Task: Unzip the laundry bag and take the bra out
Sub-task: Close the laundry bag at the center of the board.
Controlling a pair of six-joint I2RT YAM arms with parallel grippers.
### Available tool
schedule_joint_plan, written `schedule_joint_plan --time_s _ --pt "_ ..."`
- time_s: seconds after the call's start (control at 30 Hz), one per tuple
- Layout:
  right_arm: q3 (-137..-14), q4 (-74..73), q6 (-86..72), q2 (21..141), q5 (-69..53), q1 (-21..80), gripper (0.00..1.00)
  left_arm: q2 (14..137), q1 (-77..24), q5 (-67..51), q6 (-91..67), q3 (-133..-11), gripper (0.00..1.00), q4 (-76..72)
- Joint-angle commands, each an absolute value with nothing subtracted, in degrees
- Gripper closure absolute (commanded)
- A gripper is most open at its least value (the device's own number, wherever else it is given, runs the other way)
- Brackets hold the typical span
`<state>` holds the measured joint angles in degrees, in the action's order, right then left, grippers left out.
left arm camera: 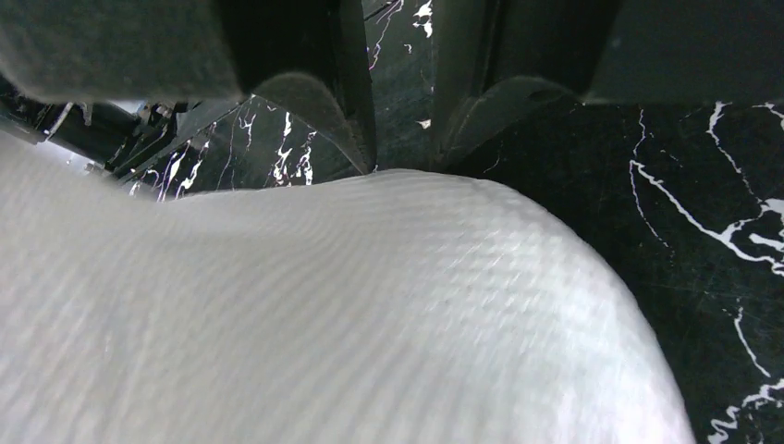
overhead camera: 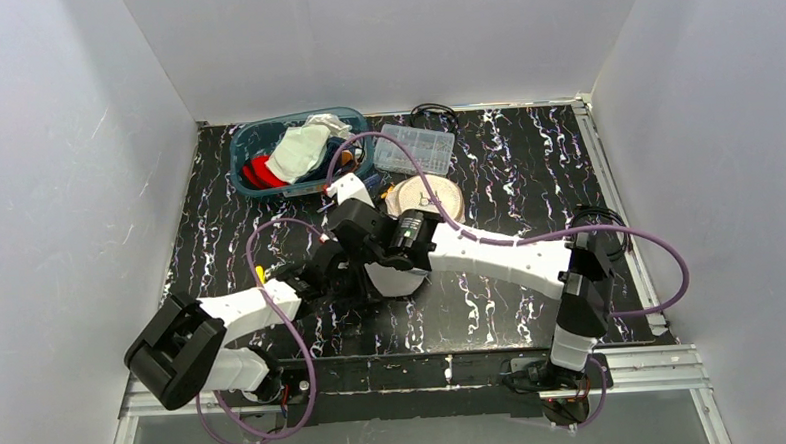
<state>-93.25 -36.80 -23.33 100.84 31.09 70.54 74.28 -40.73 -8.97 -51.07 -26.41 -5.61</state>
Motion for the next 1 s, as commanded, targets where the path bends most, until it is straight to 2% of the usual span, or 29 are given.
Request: schedule_joint_plan --time_s 0.0,0.17,0.37,0.43,0.47,0.53,0.57,0.67,0.83,0.97 --pt "-89.8 -30.5 -24.9 96.0 26.2 69.1 0.39 72.1 -40.9 -7.2 -50.9 -24.4 0.72 -3.2" --pt "-83.1 -27.2 -26.7 89.1 27.2 67.2 0.31 67.9 -41.0 -5.9 -51.0 -23.9 0.65 1.1" --pt "-67.0 -21.1 -29.9 75.3 27.7 60.1 0.25 56.6 -40.9 -1.6 -48.9 -28.4 0.48 15.6" --pt "-63.4 -20.2 -30.3 70.8 29.6 59.0 0.24 52.4 -40.8 3.4 -48.5 -32.5 0.41 23.7" --pt "-61.8 -19.8 -30.4 68.8 30.8 59.0 0.23 50.0 -40.9 6.0 -48.6 -35.1 0.35 28.9" --pt "-59.0 -19.5 -30.6 65.4 33.0 58.9 0.22 47.9 -41.0 11.4 -49.5 -40.8 0.16 34.4" --pt "-57.5 -19.8 -30.9 63.7 34.1 58.8 0.22 47.7 -40.9 12.9 -50.1 -43.4 0.02 35.9" --pt "-55.0 -20.7 -31.7 61.3 35.8 58.4 0.22 52.1 -40.8 13.9 -51.5 -51.5 0.01 37.6" --pt "-52.8 -21.6 -33.2 58.9 36.3 58.1 0.21 69.7 -40.8 12.5 -52.2 -66.7 0.01 41.3" --pt "-51.6 -22.0 -33.6 57.0 35.3 58.0 0.21 79.3 -40.8 11.3 -52.3 -72.2 0.01 41.0"
